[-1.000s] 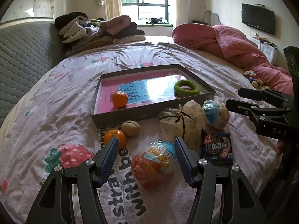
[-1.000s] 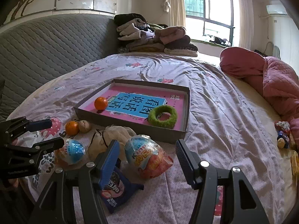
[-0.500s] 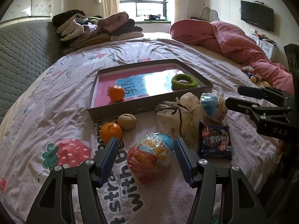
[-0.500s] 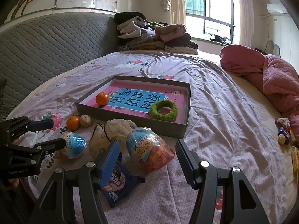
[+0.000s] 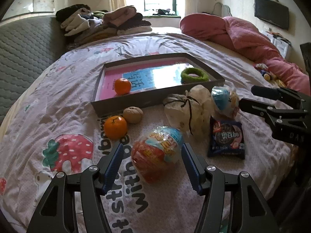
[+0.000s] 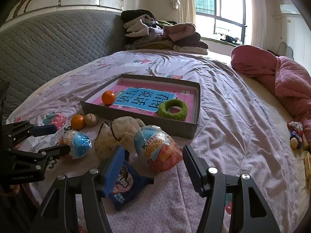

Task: Organize objects

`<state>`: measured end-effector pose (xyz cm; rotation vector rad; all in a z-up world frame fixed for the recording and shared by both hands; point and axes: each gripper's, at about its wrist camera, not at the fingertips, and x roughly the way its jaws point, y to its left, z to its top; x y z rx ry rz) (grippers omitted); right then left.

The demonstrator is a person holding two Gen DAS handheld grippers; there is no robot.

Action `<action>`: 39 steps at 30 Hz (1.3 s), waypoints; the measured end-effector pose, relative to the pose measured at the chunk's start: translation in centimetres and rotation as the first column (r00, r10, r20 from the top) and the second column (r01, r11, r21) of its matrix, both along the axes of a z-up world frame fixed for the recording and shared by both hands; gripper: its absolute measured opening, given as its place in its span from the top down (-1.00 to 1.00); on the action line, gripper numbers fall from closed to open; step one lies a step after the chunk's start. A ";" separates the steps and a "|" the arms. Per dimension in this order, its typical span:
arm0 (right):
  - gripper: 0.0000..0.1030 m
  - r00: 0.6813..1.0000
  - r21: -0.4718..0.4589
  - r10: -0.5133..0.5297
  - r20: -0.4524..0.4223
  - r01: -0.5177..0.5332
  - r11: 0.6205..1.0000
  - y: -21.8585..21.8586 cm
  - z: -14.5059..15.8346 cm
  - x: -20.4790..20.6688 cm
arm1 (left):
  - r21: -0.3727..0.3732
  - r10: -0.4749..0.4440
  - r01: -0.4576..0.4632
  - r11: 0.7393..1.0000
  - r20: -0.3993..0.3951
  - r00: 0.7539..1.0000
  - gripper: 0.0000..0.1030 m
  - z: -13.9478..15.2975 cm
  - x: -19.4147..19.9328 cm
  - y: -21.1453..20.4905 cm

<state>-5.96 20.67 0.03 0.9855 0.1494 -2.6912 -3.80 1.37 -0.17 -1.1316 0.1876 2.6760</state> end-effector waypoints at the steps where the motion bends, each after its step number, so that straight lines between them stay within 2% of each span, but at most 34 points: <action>1: -0.20 1.000 0.004 -0.001 0.002 0.001 1.000 0.0 -0.1 0.0 | -0.003 -0.004 0.004 1.000 0.003 1.000 -0.23 -0.1 0.0 0.1; 11: -0.20 1.000 0.030 -0.004 0.011 0.003 1.000 0.0 -0.8 -0.5 | -0.005 -0.007 0.007 1.000 0.040 0.999 -0.23 -1.4 -0.6 0.2; 28: -0.20 0.999 0.040 -0.007 0.035 0.005 0.999 0.2 -1.7 -1.7 | 0.020 -0.016 0.016 1.000 0.042 0.999 -0.23 -2.1 -1.9 0.3; 39: -0.20 0.999 0.131 0.030 0.042 -0.035 0.991 -0.9 -2.6 -3.2 | 0.044 -0.011 0.009 0.999 0.057 0.998 -0.23 -3.0 -2.9 0.3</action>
